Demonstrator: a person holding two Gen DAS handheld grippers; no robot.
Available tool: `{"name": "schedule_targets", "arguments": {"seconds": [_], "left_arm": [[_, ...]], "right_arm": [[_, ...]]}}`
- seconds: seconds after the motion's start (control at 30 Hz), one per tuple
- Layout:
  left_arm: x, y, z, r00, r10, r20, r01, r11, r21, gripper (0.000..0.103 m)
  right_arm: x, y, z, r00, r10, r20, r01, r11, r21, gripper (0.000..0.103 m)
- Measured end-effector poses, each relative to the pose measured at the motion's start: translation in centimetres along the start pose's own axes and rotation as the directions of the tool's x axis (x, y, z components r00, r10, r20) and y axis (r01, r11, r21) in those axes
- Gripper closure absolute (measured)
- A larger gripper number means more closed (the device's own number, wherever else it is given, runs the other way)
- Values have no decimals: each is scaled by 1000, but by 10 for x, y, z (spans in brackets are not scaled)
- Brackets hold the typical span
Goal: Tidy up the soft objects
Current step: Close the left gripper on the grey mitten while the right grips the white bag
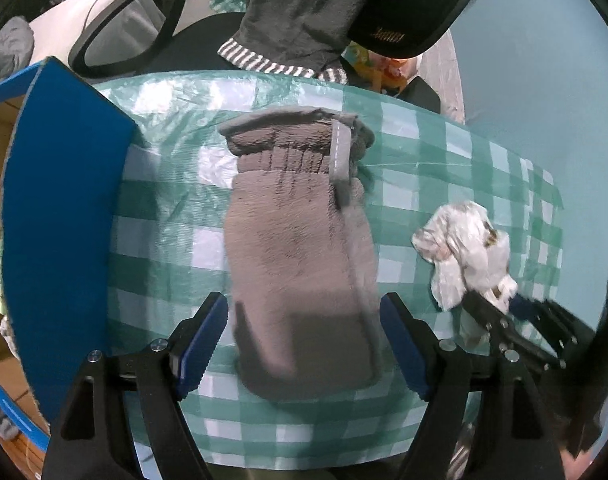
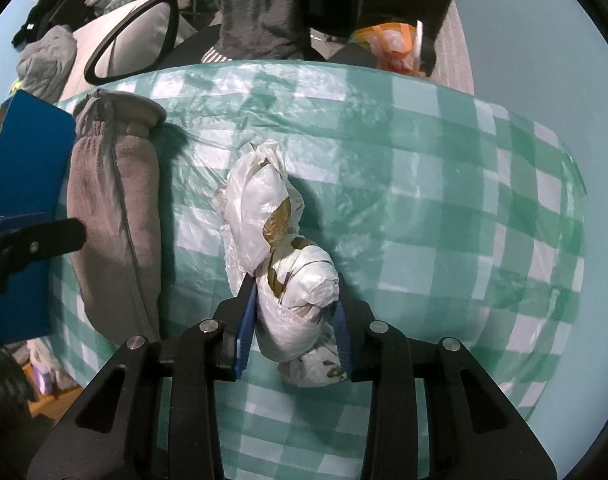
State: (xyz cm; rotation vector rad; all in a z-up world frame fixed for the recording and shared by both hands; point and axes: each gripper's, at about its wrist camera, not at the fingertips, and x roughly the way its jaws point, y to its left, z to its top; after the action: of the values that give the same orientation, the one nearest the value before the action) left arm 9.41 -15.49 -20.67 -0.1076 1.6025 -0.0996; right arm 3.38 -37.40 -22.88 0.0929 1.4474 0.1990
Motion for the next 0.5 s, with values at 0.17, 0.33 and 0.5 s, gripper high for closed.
{"name": "schedule_targets", "arguments": {"seconds": [0.17, 0.33, 0.5], "left_arm": [[10, -11, 3, 1000, 16, -17, -17, 1000, -10, 23], [20, -20, 9, 999, 35, -29, -35, 999, -22, 16], [35, -23, 14, 993, 100, -56, -101, 995, -10, 16]], "right_arm": [[-4, -2, -6, 1000, 12, 5, -12, 1000, 13, 66], [-10, -5, -10, 1000, 5, 19, -5, 1000, 10, 61], [-17, -6, -9, 999, 14, 39, -14, 1000, 7, 53]]}}
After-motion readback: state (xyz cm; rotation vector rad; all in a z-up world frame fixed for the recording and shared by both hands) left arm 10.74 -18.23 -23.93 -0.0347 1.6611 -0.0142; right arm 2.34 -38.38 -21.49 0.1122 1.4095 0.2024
